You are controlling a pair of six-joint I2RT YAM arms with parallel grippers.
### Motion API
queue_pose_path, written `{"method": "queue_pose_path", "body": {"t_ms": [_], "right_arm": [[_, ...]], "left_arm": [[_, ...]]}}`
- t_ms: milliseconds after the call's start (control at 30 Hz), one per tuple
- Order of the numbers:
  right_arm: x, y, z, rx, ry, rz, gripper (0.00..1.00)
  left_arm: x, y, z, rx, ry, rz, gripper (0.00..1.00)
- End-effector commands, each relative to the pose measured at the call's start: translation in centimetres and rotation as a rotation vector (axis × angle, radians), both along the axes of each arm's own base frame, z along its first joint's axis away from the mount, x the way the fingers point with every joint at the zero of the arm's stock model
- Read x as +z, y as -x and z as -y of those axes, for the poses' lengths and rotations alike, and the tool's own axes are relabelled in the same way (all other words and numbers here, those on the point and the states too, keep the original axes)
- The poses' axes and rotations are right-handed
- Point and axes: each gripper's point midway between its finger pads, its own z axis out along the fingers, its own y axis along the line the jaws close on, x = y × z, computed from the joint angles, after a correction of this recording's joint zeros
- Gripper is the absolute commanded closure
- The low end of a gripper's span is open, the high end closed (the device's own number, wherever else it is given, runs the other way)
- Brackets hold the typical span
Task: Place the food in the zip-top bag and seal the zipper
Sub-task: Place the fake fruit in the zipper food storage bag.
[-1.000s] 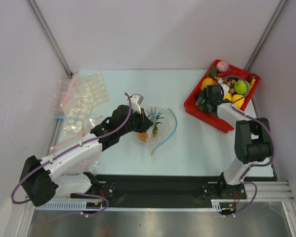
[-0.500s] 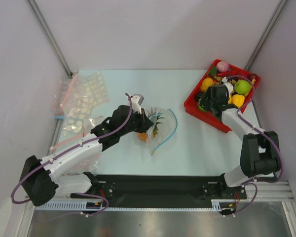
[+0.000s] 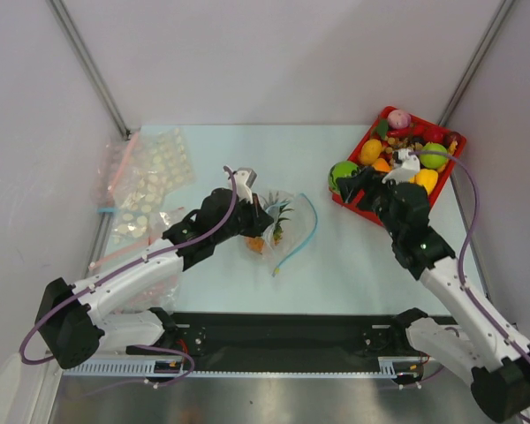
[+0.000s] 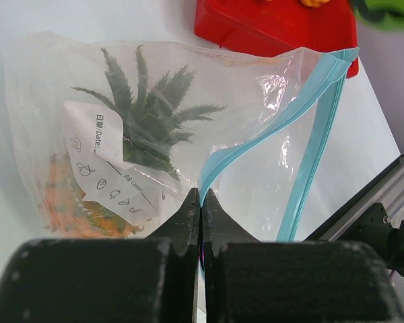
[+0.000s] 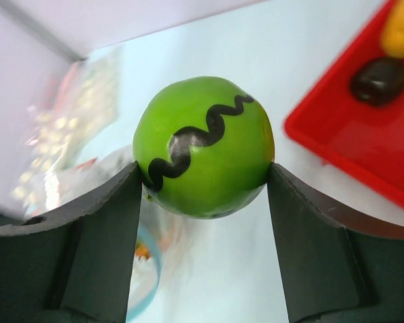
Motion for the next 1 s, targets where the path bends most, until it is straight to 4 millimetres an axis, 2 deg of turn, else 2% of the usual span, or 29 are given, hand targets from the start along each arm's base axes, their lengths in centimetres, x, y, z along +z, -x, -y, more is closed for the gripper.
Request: {"method": "queue_pose_path", "body": {"t_ms": [0, 67, 100, 233, 333, 467, 533, 700, 767, 833, 867, 900, 967], "right_arm": [[1.9, 3.7, -3.4, 0.213, -0.050, 0.178, 0.42], [3.6, 5.7, -4.8, 0.319, -0.056, 0.276, 0.46], [3.8, 6.8, -5.9, 0.371, -0.049, 0.292, 0.48], [5.5, 9.7, -8.0, 0.495, -0.042, 0.401, 0.48], [5.8, 11.3, -9.7, 0.590, -0.026, 0.436, 0.49], [4.9, 11.5, -11.1, 0.617, 0.009, 0.422, 0.50], [4.0, 10.8, -11.6, 0.609, 0.033, 0.396, 0.49], [2.3, 10.5, -13.6, 0.634, 0.076, 0.351, 0.44], [1.2, 10.0, -14.5, 0.635, 0.106, 0.330, 0.44], [1.0, 10.4, -15.5, 0.653, 0.123, 0.327, 0.44], [0.1, 10.3, -16.2, 0.663, 0.151, 0.311, 0.44], [0.4, 10.8, -17.0, 0.681, 0.155, 0.319, 0.44], [-0.8, 10.3, -17.6, 0.655, 0.213, 0.295, 0.43]], "left_arm": [[2.3, -0.7, -0.2, 0.026, 0.013, 0.062, 1.00], [2.2, -1.2, -0.6, 0.062, 0.001, 0.061, 1.00], [2.1, -1.2, -0.8, 0.073, -0.009, 0.054, 1.00], [2.5, -1.4, -1.5, 0.105, -0.012, 0.062, 1.00], [2.9, -1.4, -2.0, 0.125, -0.009, 0.076, 1.00], [3.8, -1.0, -2.2, 0.117, 0.025, 0.091, 1.00], [4.4, -0.6, -2.2, 0.106, 0.055, 0.102, 1.00], [5.4, 0.1, -2.0, 0.082, 0.100, 0.113, 1.00], [5.5, 0.6, -1.6, 0.051, 0.118, 0.107, 1.00], [5.9, 0.8, -1.3, 0.033, 0.138, 0.105, 1.00], [5.7, 1.0, -1.1, 0.022, 0.138, 0.098, 1.00], [5.9, 1.1, -1.0, 0.017, 0.143, 0.099, 1.00], [5.8, 1.2, -0.9, 0.007, 0.144, 0.095, 1.00]]}}
